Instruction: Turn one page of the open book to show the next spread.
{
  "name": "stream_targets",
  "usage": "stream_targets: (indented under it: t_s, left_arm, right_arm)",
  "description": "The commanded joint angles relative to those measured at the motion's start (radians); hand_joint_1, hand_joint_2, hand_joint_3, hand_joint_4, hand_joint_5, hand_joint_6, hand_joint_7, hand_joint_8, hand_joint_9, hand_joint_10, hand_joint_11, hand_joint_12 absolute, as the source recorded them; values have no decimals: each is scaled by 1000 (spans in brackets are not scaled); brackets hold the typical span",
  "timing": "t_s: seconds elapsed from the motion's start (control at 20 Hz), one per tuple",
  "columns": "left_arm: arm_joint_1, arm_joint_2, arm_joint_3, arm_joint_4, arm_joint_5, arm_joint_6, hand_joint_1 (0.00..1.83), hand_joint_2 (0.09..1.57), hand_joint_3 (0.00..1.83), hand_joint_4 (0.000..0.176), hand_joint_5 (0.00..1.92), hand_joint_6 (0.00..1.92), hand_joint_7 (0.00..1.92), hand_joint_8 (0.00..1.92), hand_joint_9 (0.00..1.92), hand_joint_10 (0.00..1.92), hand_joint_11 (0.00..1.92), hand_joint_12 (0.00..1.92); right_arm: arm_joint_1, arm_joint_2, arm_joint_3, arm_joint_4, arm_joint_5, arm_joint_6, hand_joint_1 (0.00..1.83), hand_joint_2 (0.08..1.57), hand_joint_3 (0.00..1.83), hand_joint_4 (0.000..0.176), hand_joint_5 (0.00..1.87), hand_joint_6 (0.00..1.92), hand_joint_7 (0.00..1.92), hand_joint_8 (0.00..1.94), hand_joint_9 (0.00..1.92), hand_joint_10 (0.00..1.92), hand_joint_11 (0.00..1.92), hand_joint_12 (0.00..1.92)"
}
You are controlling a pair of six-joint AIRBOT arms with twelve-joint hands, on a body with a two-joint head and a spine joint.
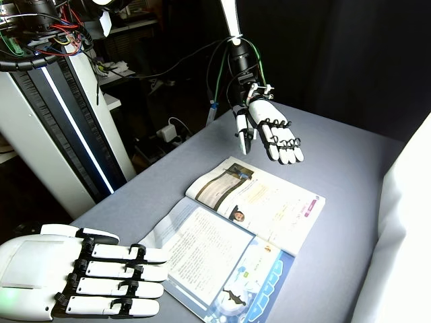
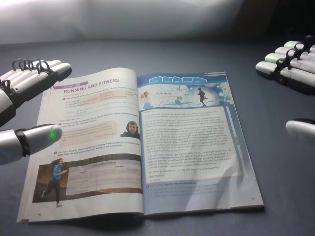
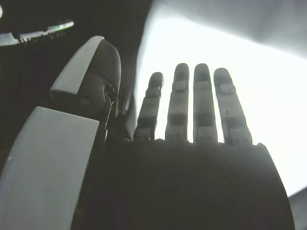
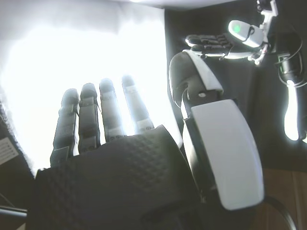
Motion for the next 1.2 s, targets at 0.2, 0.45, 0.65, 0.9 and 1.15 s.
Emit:
stream_targets:
  t_s: [0.2, 0.45, 0.65, 0.9, 1.15]
  left_arm:
    - [-9, 6, 3, -24, -107, -5, 9, 1343, 12, 47, 0, 0, 0, 0, 0, 0, 0, 0]
    - [-8, 14, 2, -26, -104, -5, 39, 1356, 6, 17, 0, 0, 0, 0, 0, 0, 0, 0]
    - [-6, 20, 2, -30, -104, -5, 125, 1343, 0, 7, 0, 0, 0, 0, 0, 0, 0, 0]
    - [1, 23, 0, -39, -111, -5, 218, 1350, 1, 0, 0, 0, 0, 0, 0, 0, 0, 0]
    - [7, 26, -2, -46, -115, -5, 140, 1355, 3, 25, 0, 0, 0, 0, 0, 0, 0, 0]
  right_arm:
    - [30, 7, -1, -40, 27, -3, 215, 1371, 40, 0, 0, 0, 0, 0, 0, 0, 0, 0]
    - [87, 6, -7, -133, -103, -3, 30, 1374, 22, 0, 0, 0, 0, 0, 0, 0, 0, 0]
    - [127, -12, -5, -209, -199, 14, 91, 1320, 0, 0, 0, 0, 0, 0, 0, 0, 0, 0]
    - [158, -70, 32, -350, -303, 124, 66, 1306, 0, 0, 0, 0, 0, 0, 0, 0, 0, 0]
    - [159, -109, 52, -404, -346, 171, 124, 1300, 0, 0, 0, 0, 0, 0, 0, 0, 0, 0]
